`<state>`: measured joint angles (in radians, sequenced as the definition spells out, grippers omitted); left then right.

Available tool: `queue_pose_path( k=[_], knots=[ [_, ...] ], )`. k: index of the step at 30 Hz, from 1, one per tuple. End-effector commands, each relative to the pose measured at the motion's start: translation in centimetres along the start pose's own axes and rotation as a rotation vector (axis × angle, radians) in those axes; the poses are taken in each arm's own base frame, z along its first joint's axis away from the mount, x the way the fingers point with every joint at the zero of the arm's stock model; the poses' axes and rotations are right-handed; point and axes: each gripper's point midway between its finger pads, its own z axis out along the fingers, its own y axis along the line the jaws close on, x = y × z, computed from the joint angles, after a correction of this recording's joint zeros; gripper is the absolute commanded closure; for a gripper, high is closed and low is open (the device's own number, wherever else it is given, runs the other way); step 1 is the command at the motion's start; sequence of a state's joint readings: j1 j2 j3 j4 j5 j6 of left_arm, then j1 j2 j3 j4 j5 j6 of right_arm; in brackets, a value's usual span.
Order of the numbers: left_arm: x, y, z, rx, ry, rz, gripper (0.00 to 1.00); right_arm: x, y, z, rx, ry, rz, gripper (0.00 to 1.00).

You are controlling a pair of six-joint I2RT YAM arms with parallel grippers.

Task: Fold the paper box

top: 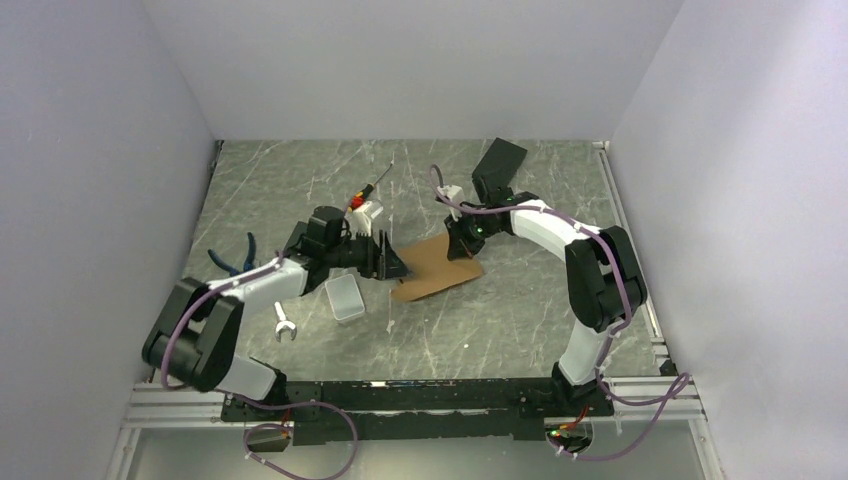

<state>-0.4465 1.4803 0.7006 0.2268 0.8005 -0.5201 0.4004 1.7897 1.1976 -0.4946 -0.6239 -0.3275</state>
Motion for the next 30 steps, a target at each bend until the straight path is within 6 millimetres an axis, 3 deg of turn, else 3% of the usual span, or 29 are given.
queue_pose_path(
  k=[1, 5, 9, 21, 24, 30],
  knots=[
    [-2.7, -0.9, -1.9, -0.082, -0.174, 0.056, 0.29, -0.3, -1.8, -0.3, 0.081, 0.028, -0.036, 0.97],
    [-2.7, -0.3, -3.3, -0.128, -0.313, 0.025, 0.21, -0.9, -0.4, -0.7, 0.016, 0.004, -0.062, 0.93],
    [-1.7, 0.6, -2.7, -0.123, -0.318, -0.066, 0.23, -1.2, 0.2, -0.8, -0.019, -0.008, -0.074, 0.87],
    [-3.9, -1.3, 0.1, 0.014, -0.293, -0.081, 0.60, -0.8, -0.2, -0.4, -0.008, 0.008, -0.063, 0.85],
    [-3.0, -0.6, 1.4, -0.003, -0.225, -0.115, 0.72, -0.7, -0.3, -0.3, -0.006, 0.011, -0.058, 0.85],
    [0.8, 3.0, 3.1, -0.080, -0.118, -0.218, 0.80, -0.7, -0.5, -0.5, 0.007, 0.009, -0.053, 0.85]
  ],
)
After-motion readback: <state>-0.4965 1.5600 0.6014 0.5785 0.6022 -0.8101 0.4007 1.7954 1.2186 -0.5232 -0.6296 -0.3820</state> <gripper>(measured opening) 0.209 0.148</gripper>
